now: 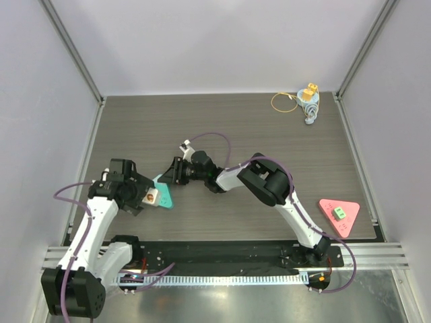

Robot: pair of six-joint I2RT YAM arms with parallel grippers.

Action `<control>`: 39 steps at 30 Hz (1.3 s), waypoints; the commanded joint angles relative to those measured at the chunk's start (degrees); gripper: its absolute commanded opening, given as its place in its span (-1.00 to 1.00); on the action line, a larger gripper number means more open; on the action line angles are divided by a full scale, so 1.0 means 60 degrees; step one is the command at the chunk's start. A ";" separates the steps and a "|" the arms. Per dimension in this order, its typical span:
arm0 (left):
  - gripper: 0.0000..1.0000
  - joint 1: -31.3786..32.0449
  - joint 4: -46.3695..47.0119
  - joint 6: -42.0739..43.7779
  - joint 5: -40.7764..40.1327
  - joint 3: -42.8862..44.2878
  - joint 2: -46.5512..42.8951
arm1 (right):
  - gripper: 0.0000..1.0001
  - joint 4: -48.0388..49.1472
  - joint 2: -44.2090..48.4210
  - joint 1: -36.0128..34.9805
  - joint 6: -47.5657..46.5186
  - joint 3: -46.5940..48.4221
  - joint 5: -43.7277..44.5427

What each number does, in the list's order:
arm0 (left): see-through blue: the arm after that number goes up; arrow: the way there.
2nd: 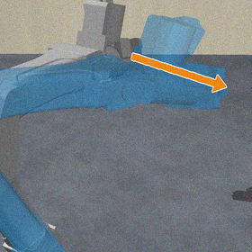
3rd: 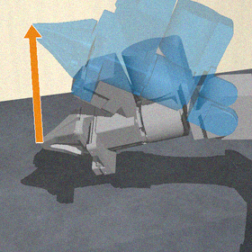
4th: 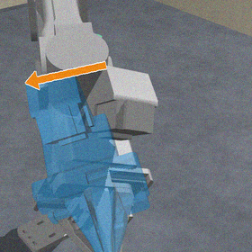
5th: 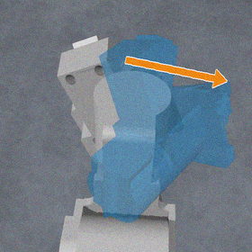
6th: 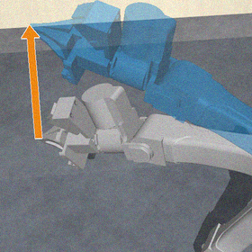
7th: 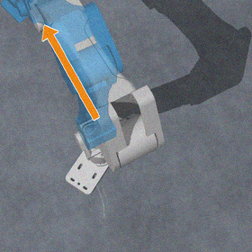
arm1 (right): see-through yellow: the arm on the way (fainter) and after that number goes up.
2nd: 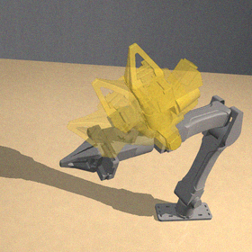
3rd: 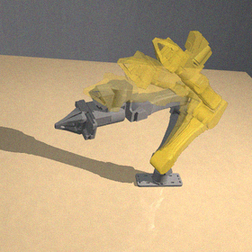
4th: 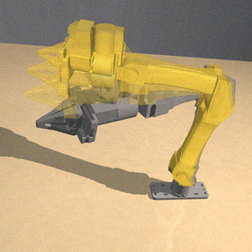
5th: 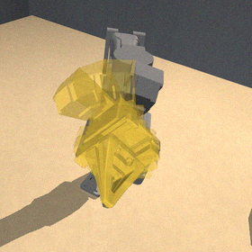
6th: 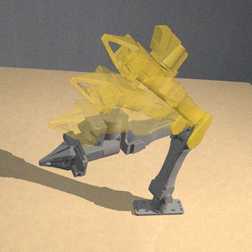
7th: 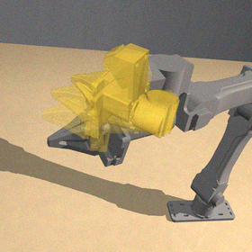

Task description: Pull the plug off the socket

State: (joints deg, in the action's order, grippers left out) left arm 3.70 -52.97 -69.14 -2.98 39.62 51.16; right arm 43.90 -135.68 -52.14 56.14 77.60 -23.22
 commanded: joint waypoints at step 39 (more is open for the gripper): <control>-1.00 -0.0046 0.1810 0.0377 0.0438 0.0224 -0.0176 | -0.98 -0.1909 0.0288 -0.0494 -0.2032 0.0528 0.1335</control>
State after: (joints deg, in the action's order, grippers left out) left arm 3.20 -47.83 -68.77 -4.86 37.80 53.45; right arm 40.58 -135.46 -53.78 52.60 80.16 -20.75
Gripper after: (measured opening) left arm 0.626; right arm 0.454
